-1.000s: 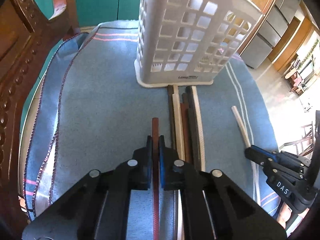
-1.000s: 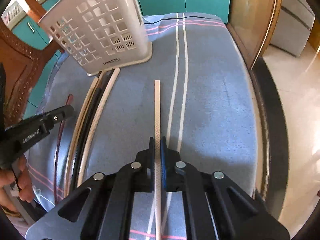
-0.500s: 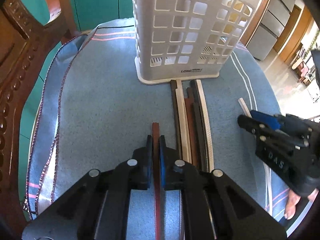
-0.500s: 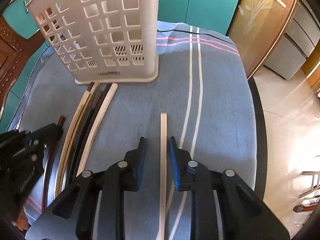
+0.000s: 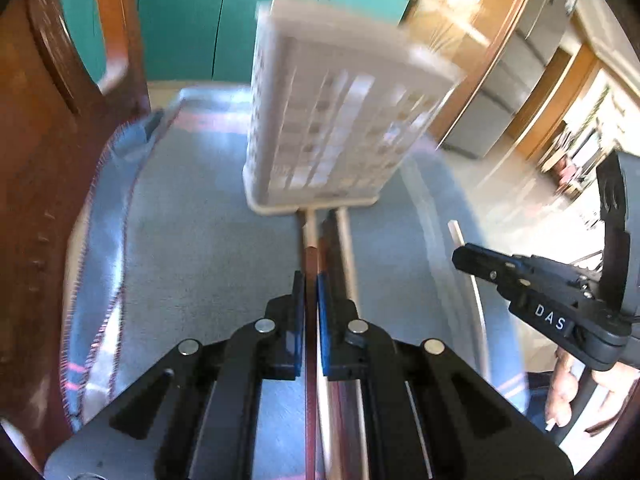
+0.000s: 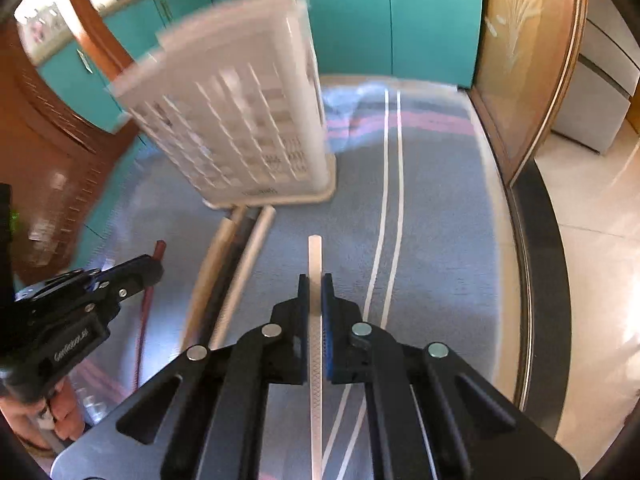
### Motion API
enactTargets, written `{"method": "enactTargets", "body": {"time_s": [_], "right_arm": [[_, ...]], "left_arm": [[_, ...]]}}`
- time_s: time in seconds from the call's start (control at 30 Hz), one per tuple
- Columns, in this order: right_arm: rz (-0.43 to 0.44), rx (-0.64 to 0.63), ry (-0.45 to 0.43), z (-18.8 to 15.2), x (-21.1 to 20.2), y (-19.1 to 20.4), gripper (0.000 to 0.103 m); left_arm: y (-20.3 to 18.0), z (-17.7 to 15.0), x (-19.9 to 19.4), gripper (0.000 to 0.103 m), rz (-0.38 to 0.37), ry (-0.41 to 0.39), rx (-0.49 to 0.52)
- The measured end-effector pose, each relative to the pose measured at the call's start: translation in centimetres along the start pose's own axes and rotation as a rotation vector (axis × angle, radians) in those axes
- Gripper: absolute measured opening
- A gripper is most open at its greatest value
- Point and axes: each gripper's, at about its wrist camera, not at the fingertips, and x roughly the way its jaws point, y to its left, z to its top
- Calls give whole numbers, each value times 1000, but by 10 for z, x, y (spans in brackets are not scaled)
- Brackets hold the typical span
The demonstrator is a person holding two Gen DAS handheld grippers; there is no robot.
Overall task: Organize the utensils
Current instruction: 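Lift both chopsticks and carry them over the white utensil holder, then open both tools to drop the chopsticks into the holder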
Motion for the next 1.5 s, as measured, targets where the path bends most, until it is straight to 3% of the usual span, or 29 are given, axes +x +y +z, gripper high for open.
{"method": "enactTargets", "body": {"time_s": [0.13, 0.33, 0.47, 0.6, 0.77, 0.83, 0.93, 1.1, 1.27, 1.33, 1.4, 1.43, 1.5], "right_arm": [[51, -18, -88, 0, -46, 2, 6], [103, -34, -209, 3, -106, 13, 6], [131, -30, -325, 23, -146, 14, 7], [130, -14, -476, 65, -184, 17, 7], [109, 10, -720, 115, -217, 22, 7], [77, 17, -758, 127, -212, 22, 7], [61, 21, -714, 138, -175, 19, 6], [36, 25, -647, 128, -119, 7, 6], [34, 45, -619, 108, -99, -8, 8], [41, 62, -620, 98, -103, -15, 29], [50, 84, -640, 85, -114, -22, 47], [55, 102, -670, 72, -124, -26, 54], [47, 130, -721, 45, -140, -39, 60]], "left_arm": [[-10, 0, -53, 7, -29, -109, -9], [-33, 8, -122, 7, -17, -257, 16], [-39, 37, -165, 7, -9, -374, 41], [-48, 79, -198, 7, 28, -494, 59], [-40, 133, -220, 7, 91, -674, -33], [-33, 147, -207, 7, 134, -731, -62], [-27, 156, -179, 7, 193, -746, -95], [-14, 149, -135, 7, 196, -686, -117], [-3, 126, -110, 7, 200, -624, -153], [-3, 116, -108, 8, 198, -615, -162], [-3, 102, -113, 19, 198, -611, -166], [-4, 96, -116, 28, 201, -615, -168], [-5, 72, -127, 35, 192, -634, -193]]}}
